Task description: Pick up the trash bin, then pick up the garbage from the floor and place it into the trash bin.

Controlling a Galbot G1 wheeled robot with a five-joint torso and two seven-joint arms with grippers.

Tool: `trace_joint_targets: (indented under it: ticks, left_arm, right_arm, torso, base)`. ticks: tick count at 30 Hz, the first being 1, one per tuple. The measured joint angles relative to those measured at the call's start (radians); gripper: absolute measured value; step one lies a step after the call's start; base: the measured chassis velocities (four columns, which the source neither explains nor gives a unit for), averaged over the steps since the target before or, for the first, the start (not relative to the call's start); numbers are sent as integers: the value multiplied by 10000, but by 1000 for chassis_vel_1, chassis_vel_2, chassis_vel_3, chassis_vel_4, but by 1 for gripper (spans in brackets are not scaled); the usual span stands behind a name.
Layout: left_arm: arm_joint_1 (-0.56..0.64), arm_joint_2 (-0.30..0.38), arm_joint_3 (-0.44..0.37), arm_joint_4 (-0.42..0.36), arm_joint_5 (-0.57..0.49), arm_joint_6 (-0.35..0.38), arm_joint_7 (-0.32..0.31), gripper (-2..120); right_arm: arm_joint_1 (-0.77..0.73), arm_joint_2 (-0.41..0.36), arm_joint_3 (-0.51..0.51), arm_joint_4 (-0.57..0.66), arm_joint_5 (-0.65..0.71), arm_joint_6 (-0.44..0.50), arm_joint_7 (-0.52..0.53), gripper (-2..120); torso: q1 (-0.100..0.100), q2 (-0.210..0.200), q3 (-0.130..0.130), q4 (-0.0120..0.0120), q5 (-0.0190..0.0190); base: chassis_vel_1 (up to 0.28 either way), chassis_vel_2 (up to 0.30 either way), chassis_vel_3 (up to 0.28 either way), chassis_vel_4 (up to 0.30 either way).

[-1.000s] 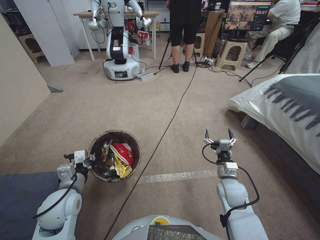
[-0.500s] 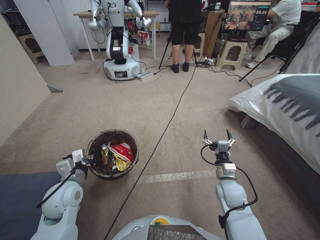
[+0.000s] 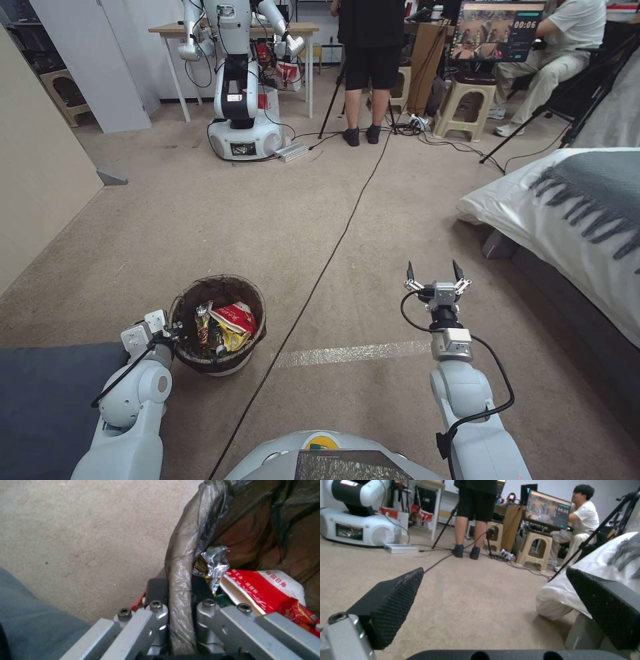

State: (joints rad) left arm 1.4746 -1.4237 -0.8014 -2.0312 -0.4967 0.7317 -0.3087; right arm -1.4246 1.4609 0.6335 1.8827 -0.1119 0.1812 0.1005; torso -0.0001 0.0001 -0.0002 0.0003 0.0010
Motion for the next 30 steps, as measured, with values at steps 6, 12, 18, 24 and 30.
trace_joint_targets:
  ticks: [6, 12, 18, 24, 30]
  left_arm:
    - [25, -3, 16, 160, -167, -4, -59, 4]
    - [-9, -21, 27, 284, -219, -2, -117, 12]
    - [112, -22, 95, 31, -242, 100, -44, 30]
    - [352, 14, -19, -1308, 16, 99, -31, 56]
    - [490, 155, -151, -2675, 134, 81, -1, 75]
  right_arm:
    - [-23, 17, -13, -11, -58, 18, 8, 100]
    - [-26, 38, -47, -14, -98, 18, 11, 100]
    - [-25, 23, -47, -14, -98, 19, 13, 100]
    - [-23, 19, -49, -26, -99, 17, 13, 100]
    - [10, 22, -52, -36, -94, -16, 12, 100]
  torso:
    - [0, 1, 0, -1, -1]
    - [0, 0, 2, -3, -15]
    - [1, -2, 5, -9, -29]
    - [1, -2, 4, -5, -14]
    - [1, -2, 3, -4, -9]
  base:
    - [0, 0, 0, 0]
    - [0, 0, 0, 0]
    - [0, 0, 0, 0]
    - [0, 0, 0, 0]
    - [0, 0, 0, 0]
